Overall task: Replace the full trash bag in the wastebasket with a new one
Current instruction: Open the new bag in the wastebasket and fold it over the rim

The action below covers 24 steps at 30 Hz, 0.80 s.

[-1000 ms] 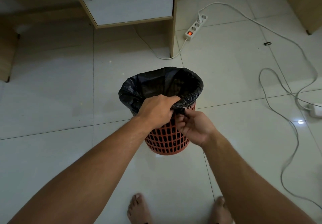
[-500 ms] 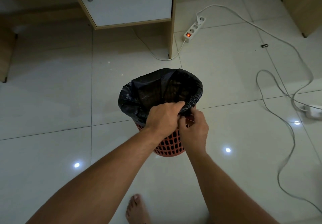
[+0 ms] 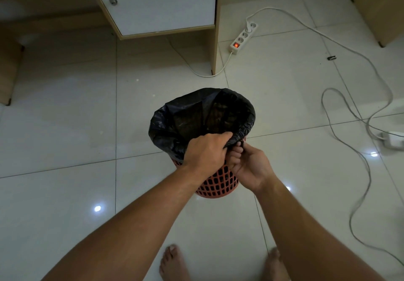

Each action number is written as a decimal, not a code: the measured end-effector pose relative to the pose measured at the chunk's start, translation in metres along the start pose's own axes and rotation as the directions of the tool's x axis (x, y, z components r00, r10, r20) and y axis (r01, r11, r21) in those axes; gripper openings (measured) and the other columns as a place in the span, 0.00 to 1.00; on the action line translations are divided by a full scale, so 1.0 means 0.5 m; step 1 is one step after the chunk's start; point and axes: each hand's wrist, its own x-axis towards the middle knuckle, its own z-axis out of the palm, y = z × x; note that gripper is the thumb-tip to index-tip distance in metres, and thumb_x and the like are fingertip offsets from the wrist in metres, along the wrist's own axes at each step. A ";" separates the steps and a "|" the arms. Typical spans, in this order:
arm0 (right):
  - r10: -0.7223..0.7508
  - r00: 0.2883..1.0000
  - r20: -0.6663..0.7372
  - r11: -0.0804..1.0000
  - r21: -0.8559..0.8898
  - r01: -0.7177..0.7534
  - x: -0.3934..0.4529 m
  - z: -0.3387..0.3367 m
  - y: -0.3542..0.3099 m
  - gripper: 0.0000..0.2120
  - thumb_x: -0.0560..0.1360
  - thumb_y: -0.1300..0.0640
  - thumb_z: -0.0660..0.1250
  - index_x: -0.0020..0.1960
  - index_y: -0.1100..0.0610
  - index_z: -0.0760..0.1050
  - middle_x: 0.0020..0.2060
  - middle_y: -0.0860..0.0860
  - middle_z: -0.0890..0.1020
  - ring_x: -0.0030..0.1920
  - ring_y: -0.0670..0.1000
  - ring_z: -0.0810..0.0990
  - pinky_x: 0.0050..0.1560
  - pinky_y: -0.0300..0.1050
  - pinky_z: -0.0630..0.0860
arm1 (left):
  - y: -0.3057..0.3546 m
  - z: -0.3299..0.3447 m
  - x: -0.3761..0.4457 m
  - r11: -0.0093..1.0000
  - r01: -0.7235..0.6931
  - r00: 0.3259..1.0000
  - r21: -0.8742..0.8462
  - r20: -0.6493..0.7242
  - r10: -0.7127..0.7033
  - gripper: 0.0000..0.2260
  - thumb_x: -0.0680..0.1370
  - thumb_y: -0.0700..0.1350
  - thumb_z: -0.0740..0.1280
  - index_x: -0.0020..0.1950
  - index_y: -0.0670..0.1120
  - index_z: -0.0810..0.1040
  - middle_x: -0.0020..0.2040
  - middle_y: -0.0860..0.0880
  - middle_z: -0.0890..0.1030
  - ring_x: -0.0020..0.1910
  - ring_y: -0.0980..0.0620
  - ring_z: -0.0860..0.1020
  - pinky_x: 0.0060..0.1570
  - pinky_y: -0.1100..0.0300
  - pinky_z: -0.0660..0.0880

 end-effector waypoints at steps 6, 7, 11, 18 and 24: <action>-0.416 0.801 -0.430 0.908 -0.240 0.343 -0.005 0.038 0.036 0.08 0.80 0.63 0.69 0.44 0.66 0.78 0.30 0.55 0.81 0.27 0.47 0.80 0.29 0.38 0.78 | 0.026 0.015 -0.003 1.000 0.023 1.000 0.001 0.012 -0.023 0.13 0.81 0.49 0.60 0.64 0.50 0.75 0.48 0.50 0.84 0.44 0.45 0.83 0.36 0.52 0.77; -0.468 0.763 -0.446 0.881 -0.302 0.363 -0.010 0.039 0.039 0.12 0.80 0.59 0.69 0.41 0.65 0.78 0.29 0.55 0.82 0.27 0.49 0.80 0.29 0.39 0.78 | 0.031 0.016 -0.002 1.000 0.021 1.000 0.007 0.013 -0.021 0.11 0.81 0.49 0.60 0.63 0.51 0.75 0.48 0.51 0.84 0.43 0.46 0.83 0.34 0.54 0.74; -0.541 0.726 -0.424 0.800 -0.525 0.289 -0.038 0.043 0.042 0.23 0.72 0.40 0.74 0.36 0.61 0.81 0.30 0.51 0.84 0.28 0.47 0.81 0.32 0.42 0.80 | 0.058 0.025 -0.002 1.000 0.025 1.000 0.011 0.011 -0.026 0.08 0.82 0.49 0.61 0.58 0.51 0.75 0.43 0.52 0.83 0.37 0.49 0.82 0.29 0.58 0.69; -0.513 0.719 -0.468 0.827 -0.494 0.268 -0.063 0.026 0.006 0.06 0.73 0.60 0.77 0.41 0.62 0.83 0.30 0.50 0.86 0.31 0.47 0.85 0.30 0.38 0.78 | 0.084 0.064 -0.042 1.000 -0.003 0.999 0.023 0.033 0.003 0.14 0.82 0.48 0.60 0.68 0.50 0.73 0.50 0.51 0.84 0.41 0.47 0.84 0.30 0.55 0.75; -0.462 0.819 -0.340 0.856 -0.414 0.311 -0.072 -0.014 -0.014 0.04 0.79 0.64 0.70 0.47 0.64 0.81 0.31 0.52 0.85 0.29 0.46 0.82 0.29 0.38 0.77 | 0.099 0.070 -0.065 0.994 0.007 0.999 -0.106 0.051 -0.002 0.25 0.80 0.49 0.62 0.76 0.47 0.64 0.63 0.47 0.80 0.51 0.47 0.82 0.42 0.53 0.79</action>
